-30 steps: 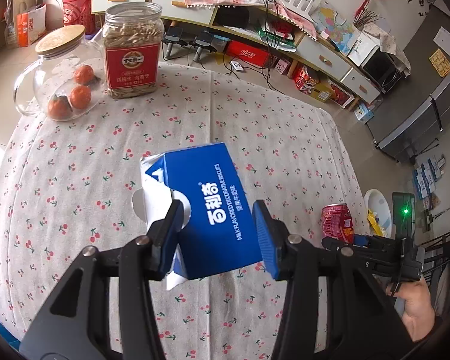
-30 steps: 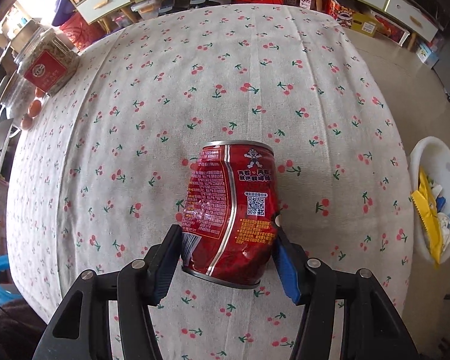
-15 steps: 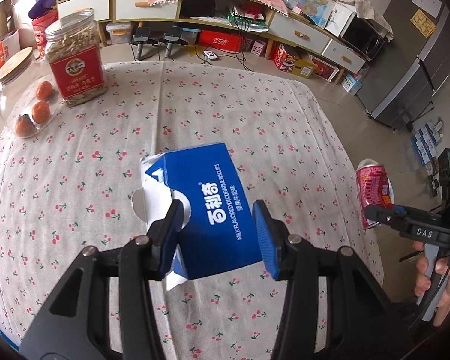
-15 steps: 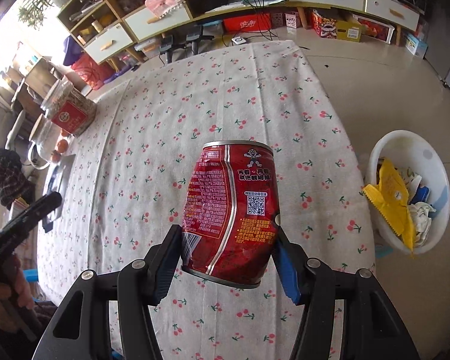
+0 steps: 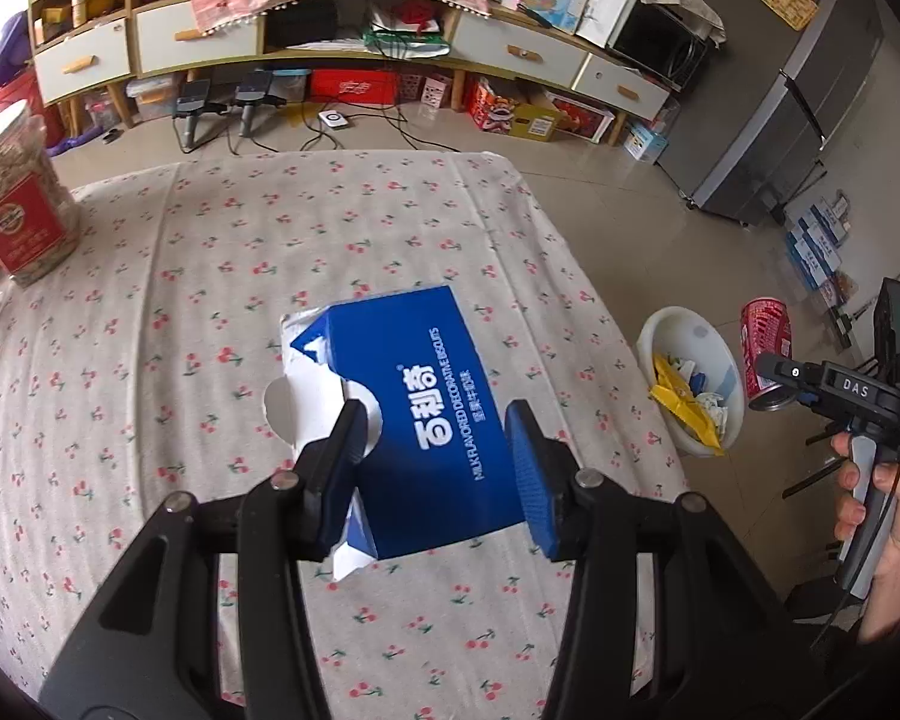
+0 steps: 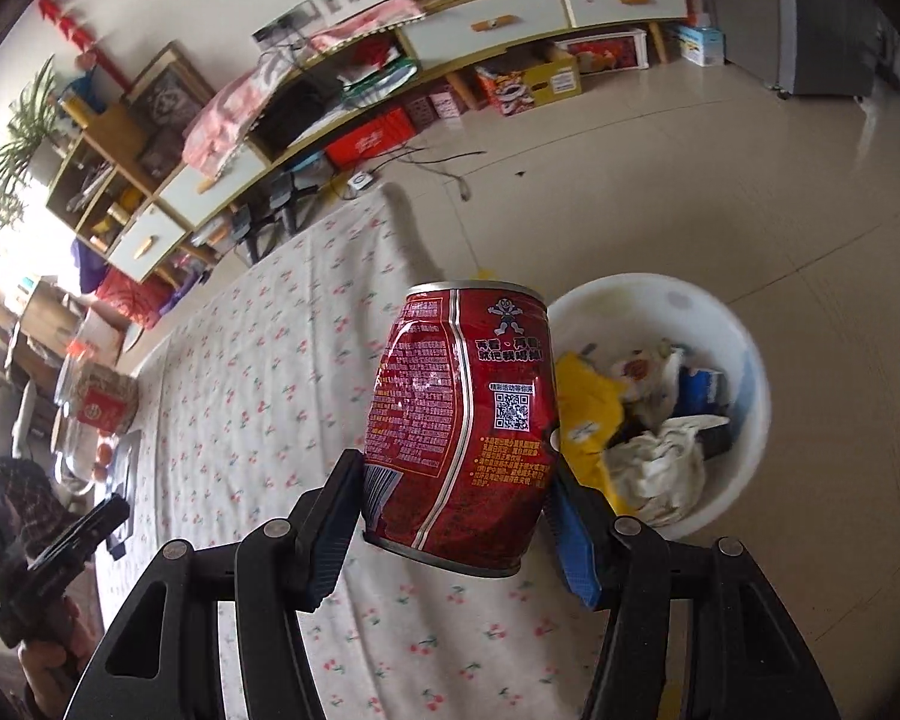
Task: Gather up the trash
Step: 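Carry the biscuit box and red can in both tools to the bin, then open the right tool over the bin to drop the red can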
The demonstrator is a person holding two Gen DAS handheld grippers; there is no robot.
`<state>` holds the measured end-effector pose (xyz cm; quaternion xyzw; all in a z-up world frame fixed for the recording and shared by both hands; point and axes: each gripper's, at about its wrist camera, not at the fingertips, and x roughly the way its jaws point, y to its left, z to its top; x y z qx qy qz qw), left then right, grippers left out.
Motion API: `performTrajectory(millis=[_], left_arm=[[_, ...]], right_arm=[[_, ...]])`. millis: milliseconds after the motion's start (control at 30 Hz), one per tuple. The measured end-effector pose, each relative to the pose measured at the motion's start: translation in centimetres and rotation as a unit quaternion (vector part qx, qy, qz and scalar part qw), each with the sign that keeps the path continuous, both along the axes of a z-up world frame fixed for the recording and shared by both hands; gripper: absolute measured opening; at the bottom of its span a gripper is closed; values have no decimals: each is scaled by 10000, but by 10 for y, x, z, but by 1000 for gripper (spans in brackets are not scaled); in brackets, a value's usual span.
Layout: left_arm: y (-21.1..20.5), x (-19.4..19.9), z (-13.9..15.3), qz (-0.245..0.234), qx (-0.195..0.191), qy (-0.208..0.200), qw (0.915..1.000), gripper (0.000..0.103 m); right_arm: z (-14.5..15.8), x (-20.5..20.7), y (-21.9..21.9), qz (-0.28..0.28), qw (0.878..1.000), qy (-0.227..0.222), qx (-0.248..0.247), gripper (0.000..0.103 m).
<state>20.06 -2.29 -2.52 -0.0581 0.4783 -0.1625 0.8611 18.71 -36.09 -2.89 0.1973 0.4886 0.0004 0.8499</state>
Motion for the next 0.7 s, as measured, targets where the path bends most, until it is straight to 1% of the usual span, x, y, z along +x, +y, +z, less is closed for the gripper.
performTrajectory(millis=[67, 133, 200, 333, 400, 433, 467, 500, 633, 700], left_arm=[[-21, 4, -3, -175, 20, 17, 9998, 49], [-41, 7, -8, -342, 59, 35, 9994, 49], [-60, 10, -12, -473, 43, 81, 9988, 49], [-92, 15, -17, -666, 18, 154, 9977, 49], [-106, 16, -20, -774, 19, 175, 9968, 49], [-113, 17, -21, -831, 35, 175, 9964, 49], [-119, 18, -22, -884, 54, 175, 9959, 49], [-125, 19, -23, -934, 67, 182, 9954, 49], [-147, 21, -26, -1173, 77, 220, 9928, 49], [-160, 20, -26, -1300, 93, 210, 9913, 49]], right_arm=[[-9, 1, -27, -279, 9996, 96, -12, 59], [-17, 2, -49, -479, 9986, 189, 87, 60], [-25, 2, -63, -606, 9977, 259, 156, 60], [-39, 8, -74, -734, 9963, 388, 204, 60], [-48, 13, -78, -781, 9953, 449, 348, 60], [-52, 14, -80, -827, 9946, 476, 413, 64], [-53, 14, -82, -891, 9939, 490, 436, 73], [-54, 12, -87, -977, 9931, 480, 446, 77], [-49, 3, -101, -1133, 9911, 354, 599, 79], [-47, -4, -106, -1156, 9909, 364, 590, 79]])
